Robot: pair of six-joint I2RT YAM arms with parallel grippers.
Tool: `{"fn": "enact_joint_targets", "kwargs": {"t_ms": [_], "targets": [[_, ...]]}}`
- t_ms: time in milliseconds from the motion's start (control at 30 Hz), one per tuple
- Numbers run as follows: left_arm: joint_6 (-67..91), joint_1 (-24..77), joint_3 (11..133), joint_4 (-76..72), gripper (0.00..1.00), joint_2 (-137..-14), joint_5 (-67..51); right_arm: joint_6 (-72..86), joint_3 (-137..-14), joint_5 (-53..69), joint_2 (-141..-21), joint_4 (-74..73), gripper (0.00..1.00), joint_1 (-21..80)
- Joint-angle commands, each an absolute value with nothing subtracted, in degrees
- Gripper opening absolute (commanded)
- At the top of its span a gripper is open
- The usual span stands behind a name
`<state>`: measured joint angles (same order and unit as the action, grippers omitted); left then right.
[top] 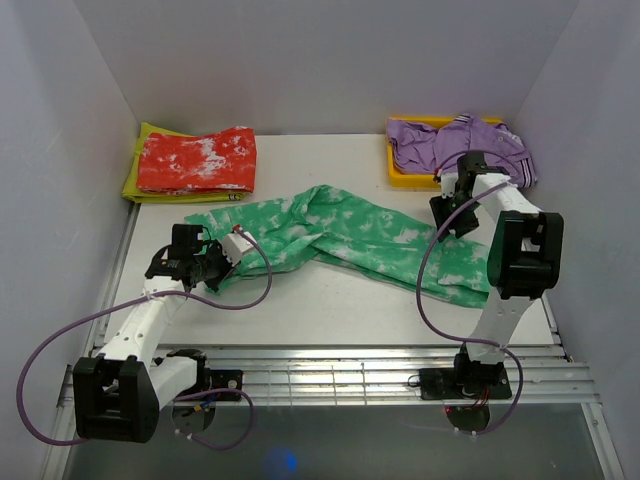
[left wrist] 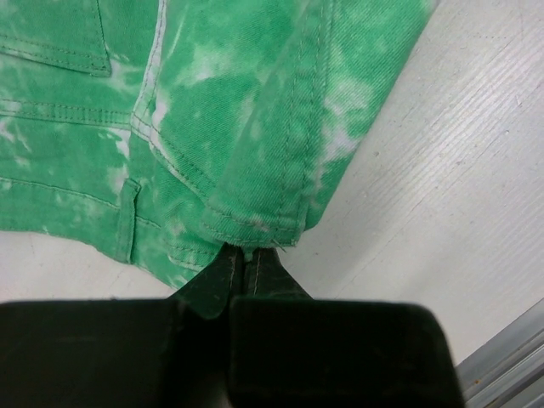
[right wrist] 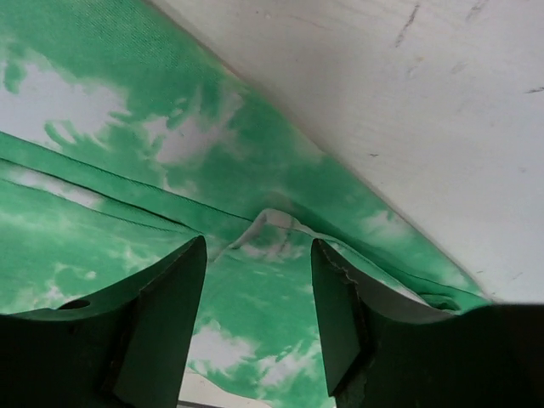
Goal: Fold and stack the trousers
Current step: Flatten the trousers out
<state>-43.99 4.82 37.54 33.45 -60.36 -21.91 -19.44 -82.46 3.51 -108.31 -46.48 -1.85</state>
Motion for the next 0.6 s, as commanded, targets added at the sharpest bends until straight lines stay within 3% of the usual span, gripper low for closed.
{"fn": "enact_joint_targets", "kwargs": {"t_ms": [0, 167, 267, 300, 333, 567], "targets": [[-42.63, 4.66, 39.38, 33.66, 0.00, -59.06, -23.03, -15.03, -81.30, -0.35, -111.26, -47.10, 0.57, -0.97], [-42.36, 4.66, 39.46, 33.57, 0.00, -59.33, -22.33, -16.87, -80.16, -6.59, -112.59, -45.97, 0.49, -1.05], [-42.28, 4.57, 39.73, 33.14, 0.00, -59.68, -22.06, -18.10, -80.77, -7.12, -111.45, -47.10, 0.25, -1.76], [-42.19, 4.66, 39.99, 32.96, 0.00, -59.76, -22.06, -18.54, -81.73, -6.86, -111.01, -47.72, 0.11, -1.84], [-42.10, 4.57, 40.16, 32.96, 0.00, -59.94, -21.89, -18.98, -82.52, -6.68, -110.05, -48.59, 0.08, -1.93], [-39.64, 4.48, 44.73, 31.64, 0.00, -62.57, -19.35, -30.30, -92.98, 1.66, -102.05, -58.87, 0.08, -6.58]]}}
